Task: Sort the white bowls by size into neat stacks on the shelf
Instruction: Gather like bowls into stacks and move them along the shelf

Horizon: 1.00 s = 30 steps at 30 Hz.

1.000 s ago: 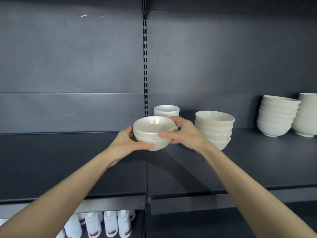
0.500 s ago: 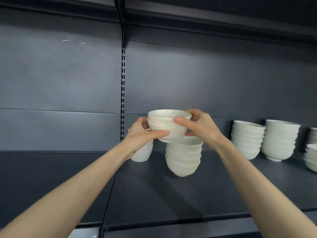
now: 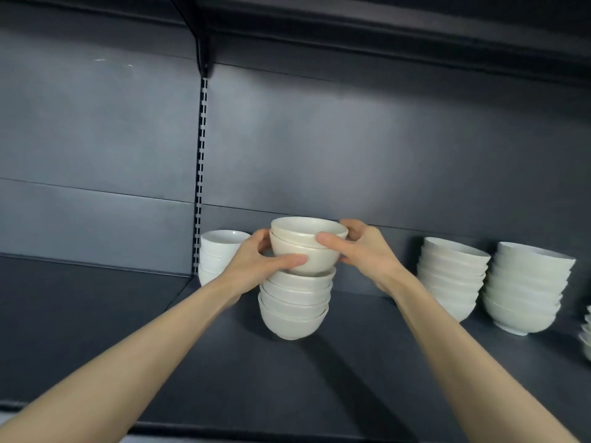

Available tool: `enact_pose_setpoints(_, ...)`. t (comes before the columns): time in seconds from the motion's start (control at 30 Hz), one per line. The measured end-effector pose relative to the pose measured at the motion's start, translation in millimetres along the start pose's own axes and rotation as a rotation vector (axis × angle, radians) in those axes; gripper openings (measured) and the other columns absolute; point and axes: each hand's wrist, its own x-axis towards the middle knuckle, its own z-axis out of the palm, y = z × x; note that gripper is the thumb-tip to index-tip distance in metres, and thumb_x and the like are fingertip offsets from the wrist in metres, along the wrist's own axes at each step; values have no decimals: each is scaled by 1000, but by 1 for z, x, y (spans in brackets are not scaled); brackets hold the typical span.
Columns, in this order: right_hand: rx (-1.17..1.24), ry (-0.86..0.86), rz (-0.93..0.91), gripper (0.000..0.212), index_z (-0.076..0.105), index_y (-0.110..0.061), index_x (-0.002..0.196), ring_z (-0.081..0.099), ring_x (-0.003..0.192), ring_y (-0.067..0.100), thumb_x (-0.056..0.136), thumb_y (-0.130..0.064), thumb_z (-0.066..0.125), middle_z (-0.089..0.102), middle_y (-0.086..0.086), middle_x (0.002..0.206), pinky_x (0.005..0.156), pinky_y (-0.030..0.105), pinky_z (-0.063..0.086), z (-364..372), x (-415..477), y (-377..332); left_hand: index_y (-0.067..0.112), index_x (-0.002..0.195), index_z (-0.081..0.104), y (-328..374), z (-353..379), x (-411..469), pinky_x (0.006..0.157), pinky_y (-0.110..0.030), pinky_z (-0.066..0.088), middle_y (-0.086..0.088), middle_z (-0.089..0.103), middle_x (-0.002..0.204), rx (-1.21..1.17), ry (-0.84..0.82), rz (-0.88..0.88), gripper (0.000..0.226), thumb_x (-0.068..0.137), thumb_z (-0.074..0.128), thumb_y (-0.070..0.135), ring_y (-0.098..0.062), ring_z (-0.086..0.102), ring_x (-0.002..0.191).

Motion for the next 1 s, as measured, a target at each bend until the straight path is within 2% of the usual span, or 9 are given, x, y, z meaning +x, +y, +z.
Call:
enact_pose_setpoints(0.1, 9, -28, -3, 34, 60, -20, 97, 65, 101, 15, 73, -35, 80, 71, -1, 103, 92, 34, 52, 0, 4, 14, 33, 109, 59, -10, 5, -1, 93, -27, 50, 17, 70, 110, -6, 25, -23, 74, 43, 88, 47, -1, 63, 107)
enact_pose_setpoints(0.17, 16, -41, -9, 28, 55, -26, 91, 62, 94, 10, 76, -33, 78, 67, -6, 98, 84, 23, 49, 0, 3, 20, 33, 109, 59, -12, 8, -4, 86, -21, 51, 21, 70, 106, 12, 33, -23, 73, 45, 90, 45, 2, 63, 104)
enact_pose_setpoints(0.27, 35, -40, -16, 28, 49, -27, 83, 57, 84, 4, 78, -31, 76, 62, -12, 88, 70, 12, 47, 0, 4, 28, 36, 109, 58, -11, 11, -6, 79, -15, 49, 25, 69, 104, 33, 45, -12, 67, 51, 92, 40, 8, 62, 99)
enact_pose_setpoints(0.4, 47, -27, -22, 33, 47, -32, 92, 56, 85, -6, 77, -34, 76, 60, -19, 90, 69, 13, 47, 5, 6, 35, 35, 116, 58, -17, 11, -9, 87, -20, 50, 20, 68, 112, 40, 47, -8, 74, 49, 85, 48, 4, 62, 104)
enact_pose_setpoints(0.53, 22, -26, -20, 45, 52, -26, 108, 62, 93, 4, 73, -41, 77, 66, -14, 98, 78, 20, 48, 9, 6, 40, 30, 122, 55, -24, 12, -12, 87, -21, 50, 17, 69, 112, 16, 48, -27, 82, 48, 84, 51, 1, 64, 104)
enact_pose_setpoints(0.67, 66, -10, 3, 60, 52, -20, 121, 63, 100, 7, 72, -42, 77, 66, -11, 106, 86, 25, 50, 11, 5, 46, 30, 118, 56, -24, 10, -12, 84, -20, 52, 17, 70, 111, 2, 20, -14, 74, 51, 82, 48, 1, 64, 103)
enact_pose_setpoints(0.83, 108, 27, 12, 42, 49, -27, 108, 59, 87, -4, 77, -35, 76, 60, -22, 93, 71, 13, 47, 17, 2, 45, 27, 121, 56, -24, 9, -12, 84, -19, 51, 18, 69, 110, -18, 21, -22, 78, 51, 82, 49, 2, 64, 104)
enact_pose_setpoints(0.9, 127, 48, 11, 46, 50, -25, 113, 59, 88, -5, 77, -35, 76, 61, -21, 96, 70, 13, 47, 19, 1, 45, 23, 125, 55, -25, 8, -12, 88, -22, 51, 15, 68, 113, -23, 33, -25, 82, 52, 84, 47, 0, 64, 105)
enact_pose_setpoints(1.0, 161, 73, 11, 62, 47, -20, 128, 58, 93, -6, 76, -36, 76, 61, -20, 102, 72, 13, 45, 21, 1, 47, 26, 117, 57, -26, 9, -13, 82, -17, 52, 15, 70, 108, -42, 31, -19, 67, 58, 88, 37, 3, 65, 100)
